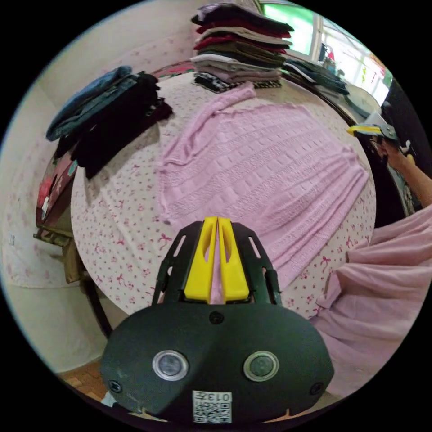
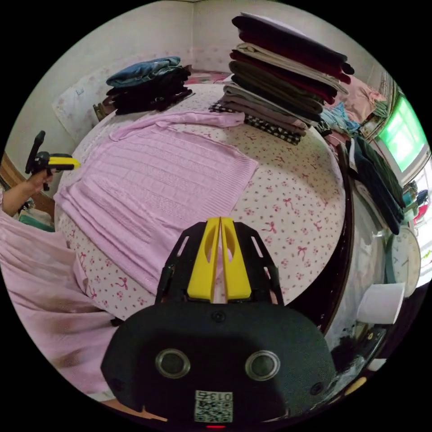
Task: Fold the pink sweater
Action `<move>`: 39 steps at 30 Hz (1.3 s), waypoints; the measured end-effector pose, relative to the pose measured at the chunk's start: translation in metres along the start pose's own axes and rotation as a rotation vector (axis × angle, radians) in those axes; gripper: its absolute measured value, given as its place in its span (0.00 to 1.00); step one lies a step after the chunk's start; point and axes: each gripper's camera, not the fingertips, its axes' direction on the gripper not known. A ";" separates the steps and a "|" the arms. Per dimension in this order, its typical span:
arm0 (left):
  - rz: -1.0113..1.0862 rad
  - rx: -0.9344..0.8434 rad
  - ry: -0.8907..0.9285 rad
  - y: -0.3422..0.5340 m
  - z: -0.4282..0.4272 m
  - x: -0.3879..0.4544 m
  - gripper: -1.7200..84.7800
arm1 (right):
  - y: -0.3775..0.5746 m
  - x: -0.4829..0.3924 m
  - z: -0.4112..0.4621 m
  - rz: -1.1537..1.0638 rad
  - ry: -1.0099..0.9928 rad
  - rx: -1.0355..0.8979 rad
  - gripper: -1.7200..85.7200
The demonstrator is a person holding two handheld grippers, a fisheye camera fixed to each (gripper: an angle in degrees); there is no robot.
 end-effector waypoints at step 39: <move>0.336 0.015 -0.042 -0.036 0.058 0.034 0.03 | -0.050 -0.090 0.109 -0.401 0.059 -0.100 0.03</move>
